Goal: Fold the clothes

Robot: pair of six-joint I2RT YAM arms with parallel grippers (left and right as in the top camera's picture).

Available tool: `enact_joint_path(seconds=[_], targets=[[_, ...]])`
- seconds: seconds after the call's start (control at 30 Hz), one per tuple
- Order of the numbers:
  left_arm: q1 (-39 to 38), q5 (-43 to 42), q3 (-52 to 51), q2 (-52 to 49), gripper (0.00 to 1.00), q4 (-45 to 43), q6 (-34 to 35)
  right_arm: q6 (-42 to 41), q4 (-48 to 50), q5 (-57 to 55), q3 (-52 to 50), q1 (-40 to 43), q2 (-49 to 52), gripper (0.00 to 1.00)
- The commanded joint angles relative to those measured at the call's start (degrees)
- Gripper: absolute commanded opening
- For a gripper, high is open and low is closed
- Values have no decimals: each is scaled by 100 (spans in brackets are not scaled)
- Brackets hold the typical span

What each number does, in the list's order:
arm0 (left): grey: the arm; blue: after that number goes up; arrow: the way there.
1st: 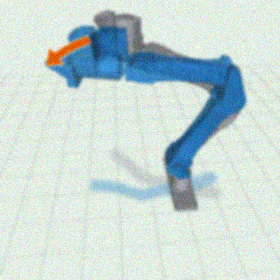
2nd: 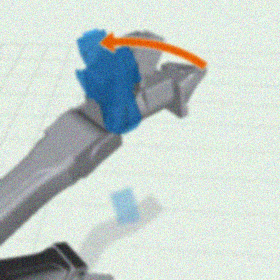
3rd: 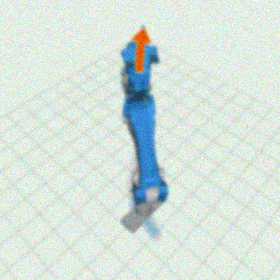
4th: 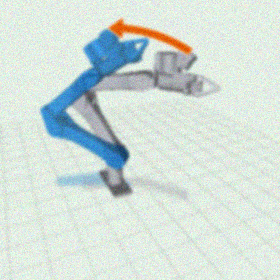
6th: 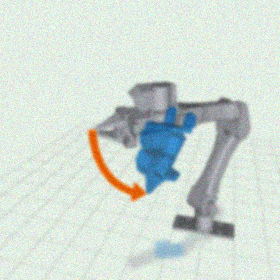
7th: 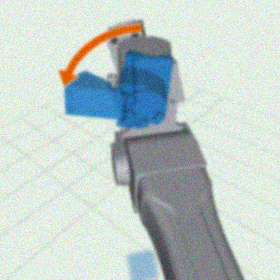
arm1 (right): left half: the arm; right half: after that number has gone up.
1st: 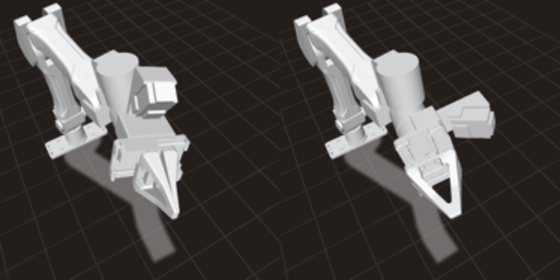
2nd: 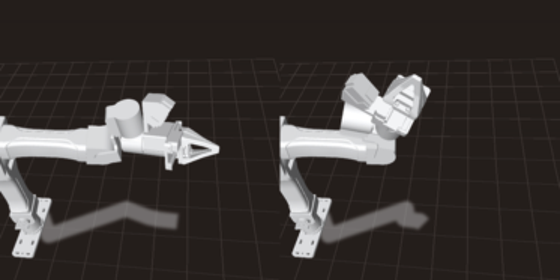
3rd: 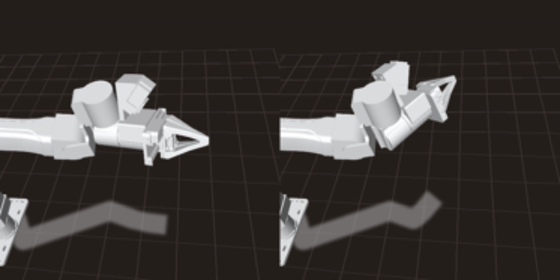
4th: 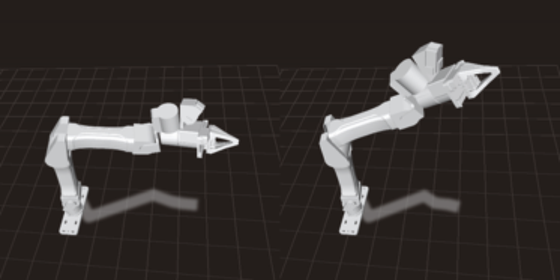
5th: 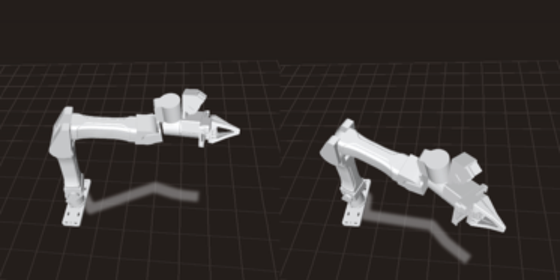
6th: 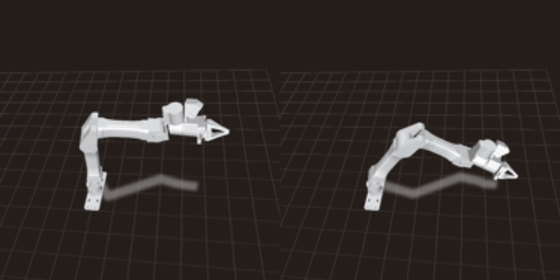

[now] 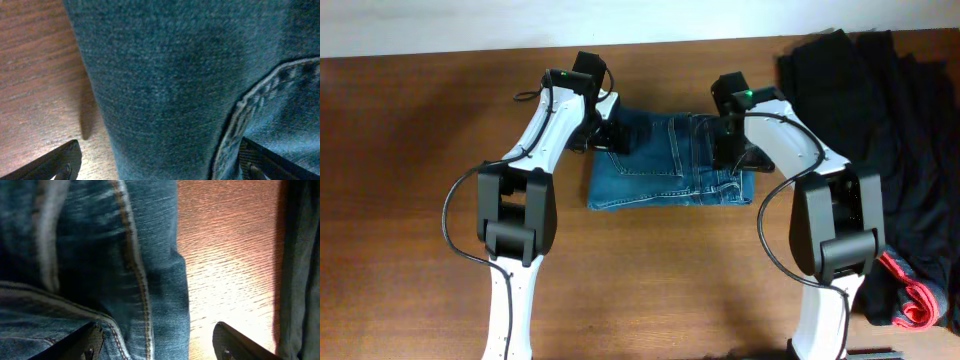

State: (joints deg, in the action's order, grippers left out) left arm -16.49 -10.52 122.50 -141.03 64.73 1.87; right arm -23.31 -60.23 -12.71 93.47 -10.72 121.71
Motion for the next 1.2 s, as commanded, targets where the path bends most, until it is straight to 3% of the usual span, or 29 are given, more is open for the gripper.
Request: enact_joint_path(seconds=[0.0,0.33,0.63,0.87,1.0,1.17], targets=[[101,955,-63,-286,99,258,-15,369,-17,-256,-70,326,118,75],[328,1097,-63,-286,99,393,-15,1515,-9,452,15,319,98,79],[876,1093,-63,-286,99,525,-9,1604,-114,501,723,332,-345,84],[1908,1097,-63,-286,98,1088,579,1602,-376,501,940,372,-555,86],[2905,994,-63,-286,97,1541,1327,1600,-481,501,933,420,-551,86],[3960,702,-63,-286,98,1705,1792,1602,-564,501,933,448,-551,86]])
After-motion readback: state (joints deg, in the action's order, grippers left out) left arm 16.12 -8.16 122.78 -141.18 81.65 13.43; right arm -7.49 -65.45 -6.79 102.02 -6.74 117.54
